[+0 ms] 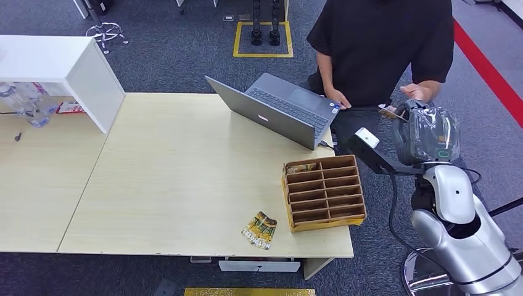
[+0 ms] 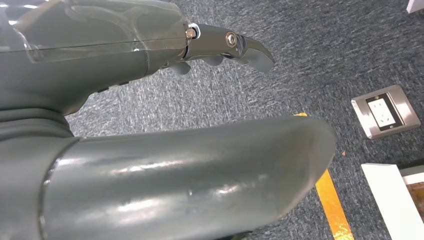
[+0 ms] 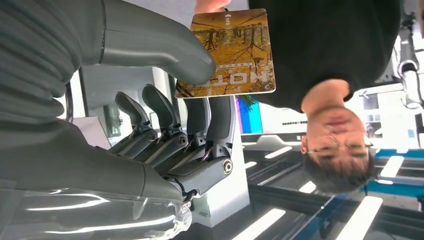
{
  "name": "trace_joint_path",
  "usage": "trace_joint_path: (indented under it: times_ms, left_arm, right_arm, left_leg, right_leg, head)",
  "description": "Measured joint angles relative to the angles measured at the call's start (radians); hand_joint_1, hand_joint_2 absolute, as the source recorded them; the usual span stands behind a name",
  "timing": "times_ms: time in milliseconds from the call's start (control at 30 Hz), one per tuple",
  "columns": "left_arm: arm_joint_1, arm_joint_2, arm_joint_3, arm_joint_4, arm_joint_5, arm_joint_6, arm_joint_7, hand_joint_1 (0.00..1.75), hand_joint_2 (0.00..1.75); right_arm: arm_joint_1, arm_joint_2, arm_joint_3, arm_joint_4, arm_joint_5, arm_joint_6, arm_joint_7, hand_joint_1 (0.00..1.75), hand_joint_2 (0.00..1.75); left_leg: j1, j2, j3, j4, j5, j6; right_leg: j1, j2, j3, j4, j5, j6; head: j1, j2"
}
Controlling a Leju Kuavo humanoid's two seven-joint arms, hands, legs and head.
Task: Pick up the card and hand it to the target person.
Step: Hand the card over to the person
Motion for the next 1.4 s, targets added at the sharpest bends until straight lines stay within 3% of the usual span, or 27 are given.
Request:
trace_joint_path:
  times_ms: [433,500,567,600,633,767,900,1167,1300,1400]
  left_arm:
    - [-0.002,0.000,0.000,0.000,-0.004,0.000,0.009,0.00,0.00]
    - [-0.002,0.000,0.000,0.000,-0.002,0.001,0.009,0.00,0.00]
    - [-0.002,0.000,0.000,0.000,-0.001,0.002,0.008,0.00,0.00]
    - [-0.002,0.000,0.000,0.000,-0.001,0.003,0.009,0.00,0.00]
    - [-0.002,0.000,0.000,0.000,-0.001,0.003,0.009,0.00,0.00]
    - [-0.002,0.000,0.000,0.000,-0.003,0.002,0.011,0.00,0.00]
    - [-0.001,0.001,0.000,0.000,-0.004,0.002,0.012,0.00,0.00]
    - [0.000,0.001,0.000,0.000,-0.004,0.002,0.008,0.00,0.00]
    - [0.003,0.001,0.000,0.000,0.001,0.005,0.002,0.00,0.00]
    - [0.009,0.001,0.000,0.000,0.006,0.008,-0.003,0.00,0.00]
  right_arm:
    - [0.003,-0.004,-0.001,0.067,0.049,0.021,0.000,1.44,1.75]
    - [0.005,-0.008,-0.001,0.073,0.077,0.042,0.002,0.94,1.75]
    - [0.010,-0.013,0.000,0.080,0.097,0.066,0.004,0.23,1.75]
    - [0.013,-0.015,0.000,0.084,0.105,0.082,0.004,0.08,1.75]
    - [0.015,-0.017,0.000,0.088,0.112,0.102,0.004,0.00,1.75]
    - [0.026,-0.023,0.002,0.106,0.120,0.179,0.008,0.00,1.75]
    - [0.035,-0.024,0.002,0.118,0.120,0.181,0.013,0.00,0.00]
    - [0.051,-0.020,-0.002,0.125,0.137,0.045,0.015,0.00,0.00]
    - [0.072,-0.006,-0.015,0.089,0.180,-0.057,0.024,0.00,1.75]
    - [0.091,0.012,-0.023,0.035,0.205,-0.126,0.023,0.00,1.75]
  left_leg:
    - [0.000,0.000,0.000,0.000,0.000,0.000]
    - [0.000,0.000,0.000,0.000,0.000,0.000]
    - [0.000,0.000,0.000,0.000,0.000,0.000]
    - [0.000,0.000,0.000,0.000,0.000,0.000]
    - [0.000,0.000,0.000,0.000,0.000,0.000]
    - [0.000,0.000,0.000,0.000,0.000,0.000]
    - [0.000,0.000,0.000,0.000,0.000,0.000]
    - [0.000,0.000,0.000,0.000,0.000,0.000]
    - [0.000,0.000,0.000,0.000,0.000,0.000]
    - [0.000,0.000,0.000,0.000,0.000,0.000]
  right_leg:
    - [0.000,0.000,0.000,0.000,0.000,0.000]
    - [0.000,0.000,0.000,0.000,0.000,0.000]
    - [0.000,0.000,0.000,0.000,0.000,0.000]
    - [0.000,0.000,0.000,0.000,0.000,0.000]
    - [0.000,0.000,0.000,0.000,0.000,0.000]
    - [0.000,0.000,0.000,0.000,0.000,0.000]
    - [0.000,0.000,0.000,0.000,0.000,0.000]
    - [0.000,0.000,0.000,0.000,0.000,0.000]
    - [0.000,0.000,0.000,0.000,0.000,0.000]
    - [0.000,0.000,0.000,0.000,0.000,0.000]
  head:
    - [0.000,0.000]
    - [0.000,0.000]
    - [0.000,0.000]
    - [0.000,0.000]
    - [0.000,0.000]
    - [0.000,0.000]
    - [0.000,0.000]
    - [0.000,0.000]
    - [0.000,0.000]
    - [0.000,0.000]
